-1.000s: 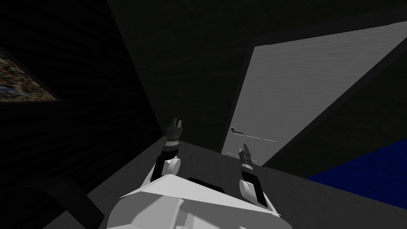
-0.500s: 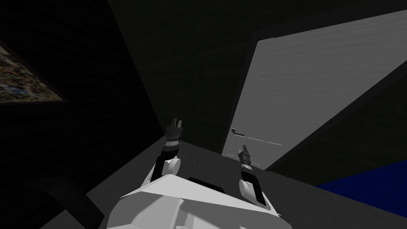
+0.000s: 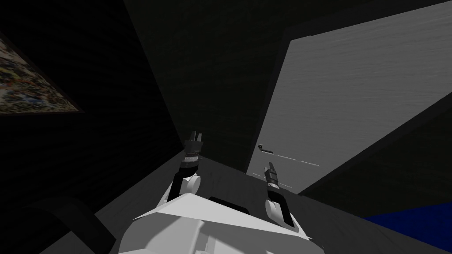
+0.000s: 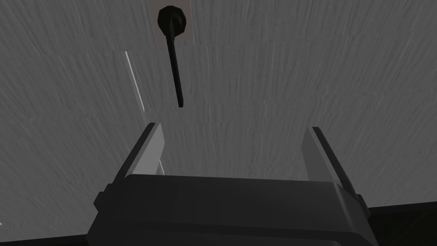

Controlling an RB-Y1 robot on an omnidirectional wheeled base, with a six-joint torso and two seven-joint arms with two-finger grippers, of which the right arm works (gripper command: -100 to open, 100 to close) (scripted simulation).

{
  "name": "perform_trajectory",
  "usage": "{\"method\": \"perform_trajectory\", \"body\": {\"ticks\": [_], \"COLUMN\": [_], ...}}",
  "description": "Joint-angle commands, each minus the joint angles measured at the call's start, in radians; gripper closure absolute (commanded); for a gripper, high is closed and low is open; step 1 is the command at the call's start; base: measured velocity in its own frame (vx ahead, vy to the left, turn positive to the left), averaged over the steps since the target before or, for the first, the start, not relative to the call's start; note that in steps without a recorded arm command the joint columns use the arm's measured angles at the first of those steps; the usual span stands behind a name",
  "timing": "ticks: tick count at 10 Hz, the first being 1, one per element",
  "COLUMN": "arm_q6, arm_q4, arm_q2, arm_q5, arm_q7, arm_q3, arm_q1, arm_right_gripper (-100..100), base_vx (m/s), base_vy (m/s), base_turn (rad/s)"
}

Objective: Pull the door open

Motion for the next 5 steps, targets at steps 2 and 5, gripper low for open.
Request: {"method": "perform_trajectory", "body": {"ticks": [2, 5], "arm_q6": [-0.018, -0.032], "arm_q4": [0.076, 0.154], "arm_q2": [-0.008, -0.015], "arm_q5": [-0.012, -0.024], "arm_q7": [-0.004, -0.006], "arm_q3": [0.002, 0.004], "arm_q1": [-0.030, -0.061], "arm_right_gripper": [-100, -100], "base_vx": [0.050, 0.073], "base_vy": [-0.073, -0.085], "base_turn": [0.089, 0.084]}}
